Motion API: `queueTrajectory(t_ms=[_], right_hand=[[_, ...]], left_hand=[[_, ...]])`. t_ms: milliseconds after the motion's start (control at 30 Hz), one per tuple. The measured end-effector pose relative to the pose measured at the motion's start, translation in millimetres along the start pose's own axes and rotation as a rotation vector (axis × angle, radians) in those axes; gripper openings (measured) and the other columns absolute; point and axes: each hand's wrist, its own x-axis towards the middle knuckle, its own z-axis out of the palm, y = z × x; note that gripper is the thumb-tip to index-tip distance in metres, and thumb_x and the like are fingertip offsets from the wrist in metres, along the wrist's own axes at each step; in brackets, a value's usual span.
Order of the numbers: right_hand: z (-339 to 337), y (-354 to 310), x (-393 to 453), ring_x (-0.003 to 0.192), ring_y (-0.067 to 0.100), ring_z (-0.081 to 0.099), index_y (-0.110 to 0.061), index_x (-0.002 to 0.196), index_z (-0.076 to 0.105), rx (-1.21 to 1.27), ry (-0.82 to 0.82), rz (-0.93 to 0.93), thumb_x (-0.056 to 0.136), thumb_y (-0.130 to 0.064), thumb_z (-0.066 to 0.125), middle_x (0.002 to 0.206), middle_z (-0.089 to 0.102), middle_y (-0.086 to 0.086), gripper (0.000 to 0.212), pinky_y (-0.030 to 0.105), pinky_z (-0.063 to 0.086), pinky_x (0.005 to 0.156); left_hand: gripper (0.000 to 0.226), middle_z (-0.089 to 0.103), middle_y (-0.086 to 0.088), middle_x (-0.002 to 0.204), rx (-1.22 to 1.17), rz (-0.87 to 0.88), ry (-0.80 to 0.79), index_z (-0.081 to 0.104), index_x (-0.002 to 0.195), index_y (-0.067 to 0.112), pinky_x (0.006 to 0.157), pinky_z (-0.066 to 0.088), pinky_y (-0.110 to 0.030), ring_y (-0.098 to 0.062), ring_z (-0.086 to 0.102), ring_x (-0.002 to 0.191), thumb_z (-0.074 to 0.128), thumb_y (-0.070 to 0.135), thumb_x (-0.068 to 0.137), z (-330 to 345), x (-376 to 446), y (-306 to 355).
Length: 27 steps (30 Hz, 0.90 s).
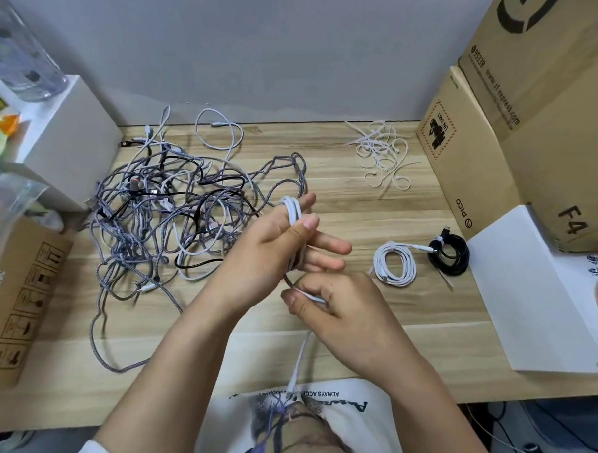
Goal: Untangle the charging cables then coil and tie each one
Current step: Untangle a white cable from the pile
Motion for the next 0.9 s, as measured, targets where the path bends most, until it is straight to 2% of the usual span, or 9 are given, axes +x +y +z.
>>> queueTrajectory(t_ms=[67, 167, 300, 400, 533, 600, 667, 800, 900], right_hand=[[-3, -1, -1, 0.049, 0.014, 0.040, -0.031, 0.060, 0.055, 0.052, 0.028, 0.006, 0.078, -0.046, 0.050, 0.049, 0.043, 0.000, 0.024, 0.035, 0.038, 0.055], [-13, -5, -3, 0.049, 0.010, 0.045, -0.022, 0.063, 0.062, 0.202, 0.133, 0.022, 0.076, -0.042, 0.061, 0.048, 0.052, -0.005, 0.024, 0.030, 0.040, 0.055], [-19, -2, -1, 0.051, -0.002, 0.051, -0.016, 0.059, 0.063, 0.313, 0.200, -0.049, 0.078, -0.028, 0.069, 0.050, 0.059, -0.016, 0.023, 0.014, 0.039, 0.056], [-15, 3, 1, 0.049, 0.016, 0.046, -0.022, 0.064, 0.063, 0.385, 0.222, -0.018, 0.076, -0.040, 0.068, 0.049, 0.055, -0.005, 0.023, 0.030, 0.040, 0.053], [-14, 7, 5, 0.053, 0.019, 0.039, -0.021, 0.067, 0.058, 0.452, 0.265, -0.009, 0.080, -0.038, 0.065, 0.051, 0.055, -0.003, 0.022, 0.028, 0.036, 0.053], [-13, 13, 9, 0.060, 0.023, 0.045, -0.026, 0.066, 0.056, 0.397, 0.295, -0.011, 0.082, -0.048, 0.055, 0.062, 0.054, 0.006, 0.027, 0.034, 0.038, 0.059], [-12, 20, 11, 0.063, 0.018, 0.049, -0.026, 0.067, 0.054, 0.340, 0.313, 0.002, 0.084, -0.051, 0.045, 0.066, 0.056, 0.002, 0.032, 0.036, 0.040, 0.064], [-4, 24, 10, 0.058, 0.000, 0.049, -0.031, 0.072, 0.058, 0.260, 0.207, 0.047, 0.087, -0.050, 0.043, 0.057, 0.053, -0.023, 0.029, 0.026, 0.038, 0.060], [3, 20, 7, 0.056, 0.004, 0.043, -0.027, 0.097, 0.067, 0.111, 0.083, 0.089, 0.087, -0.049, 0.037, 0.050, 0.047, -0.020, 0.038, 0.032, 0.039, 0.060]], left_hand=[[0.035, 0.074, -0.008, 0.082, 0.199, 0.000, 0.042, 0.042, 0.130, 0.013, 0.061, 0.050, -0.016, -0.011, 0.068, 0.067, 0.042, 0.019, 0.096, -1, -1, -1], [0.038, 0.071, -0.007, 0.078, 0.556, 0.038, 0.127, 0.059, 0.101, 0.000, 0.054, 0.042, -0.014, -0.005, 0.060, 0.064, 0.044, 0.034, 0.094, -9, -4, -8], [0.057, 0.058, -0.007, 0.045, 0.438, -0.207, -0.112, 0.064, 0.084, 0.001, 0.039, 0.039, -0.019, -0.017, 0.052, 0.034, 0.029, 0.045, 0.092, -3, -7, -7], [0.073, 0.048, -0.001, 0.035, 0.322, -0.239, -0.281, 0.070, 0.061, 0.016, 0.038, 0.030, -0.017, -0.009, 0.035, 0.024, 0.016, 0.050, 0.097, -12, -9, -3], [0.061, 0.042, 0.002, 0.034, -0.105, -0.295, -0.491, 0.067, 0.082, 0.008, 0.034, 0.029, -0.011, -0.003, 0.027, 0.023, 0.032, 0.057, 0.094, -29, -6, -2], [0.052, 0.036, 0.002, 0.035, -0.405, -0.256, -0.654, 0.062, 0.088, 0.002, 0.034, 0.029, -0.011, -0.006, 0.022, 0.024, 0.036, 0.046, 0.098, -31, -4, -2], [0.043, 0.032, -0.003, 0.040, -0.696, -0.182, -0.736, 0.054, 0.099, -0.008, 0.034, 0.026, -0.020, -0.010, 0.018, 0.028, 0.034, 0.030, 0.102, -32, -5, 0], [0.035, 0.047, -0.009, 0.059, -0.887, -0.076, -0.594, 0.040, 0.123, -0.013, 0.053, 0.036, -0.027, -0.013, 0.036, 0.044, 0.031, 0.014, 0.102, -30, -6, 13], [0.058, 0.058, -0.014, 0.073, -0.801, 0.013, -0.358, 0.028, 0.134, -0.015, 0.062, 0.048, -0.030, -0.016, 0.052, 0.053, 0.033, 0.032, 0.101, -23, -4, 18]])
